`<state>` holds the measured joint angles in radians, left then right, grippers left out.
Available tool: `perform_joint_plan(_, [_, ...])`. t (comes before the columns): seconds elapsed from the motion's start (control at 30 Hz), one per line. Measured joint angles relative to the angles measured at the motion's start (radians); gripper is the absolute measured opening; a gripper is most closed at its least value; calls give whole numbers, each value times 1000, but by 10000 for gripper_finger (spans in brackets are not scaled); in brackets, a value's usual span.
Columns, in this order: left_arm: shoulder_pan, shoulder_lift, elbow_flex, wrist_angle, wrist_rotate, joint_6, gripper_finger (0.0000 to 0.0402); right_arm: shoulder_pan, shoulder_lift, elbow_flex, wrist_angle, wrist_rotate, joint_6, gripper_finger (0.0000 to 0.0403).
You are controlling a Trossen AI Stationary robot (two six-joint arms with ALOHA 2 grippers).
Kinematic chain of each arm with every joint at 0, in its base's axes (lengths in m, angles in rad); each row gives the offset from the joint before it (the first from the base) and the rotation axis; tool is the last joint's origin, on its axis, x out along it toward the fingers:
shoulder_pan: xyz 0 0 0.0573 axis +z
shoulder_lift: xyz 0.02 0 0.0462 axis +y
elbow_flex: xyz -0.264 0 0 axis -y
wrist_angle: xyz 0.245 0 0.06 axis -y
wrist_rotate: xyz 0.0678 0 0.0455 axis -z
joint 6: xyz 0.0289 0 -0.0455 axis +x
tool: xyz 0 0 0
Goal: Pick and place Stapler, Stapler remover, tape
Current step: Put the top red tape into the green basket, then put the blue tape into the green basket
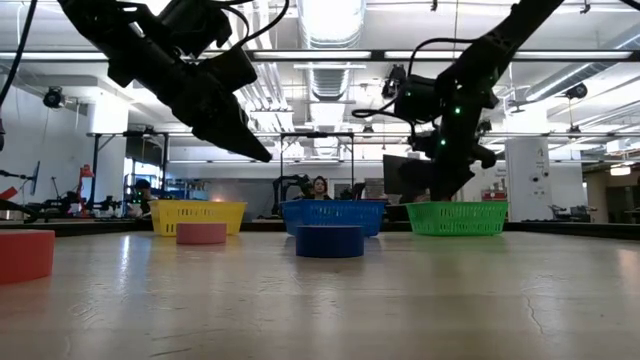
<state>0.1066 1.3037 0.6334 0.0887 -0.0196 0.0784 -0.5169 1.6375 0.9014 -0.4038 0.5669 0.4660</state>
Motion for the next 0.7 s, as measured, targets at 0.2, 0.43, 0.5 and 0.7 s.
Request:
perform_joint_plan(0.2, [0,0,0,0,0,0,64,-4,0,-14,-2,-45,-12,120])
perform_joint_plan(0.43, [0,0,0,0,0,0,64,-2,0,-12,-7,-47,-7,158])
perform_joint_plan(0.5, [0,0,0,0,0,2,64,7,-1,-2,-8,-47,-6,165])
perform_joint_plan(0.7, [0,0,0,0,0,18,64,62,-33,49,-11,-48,-24,171])
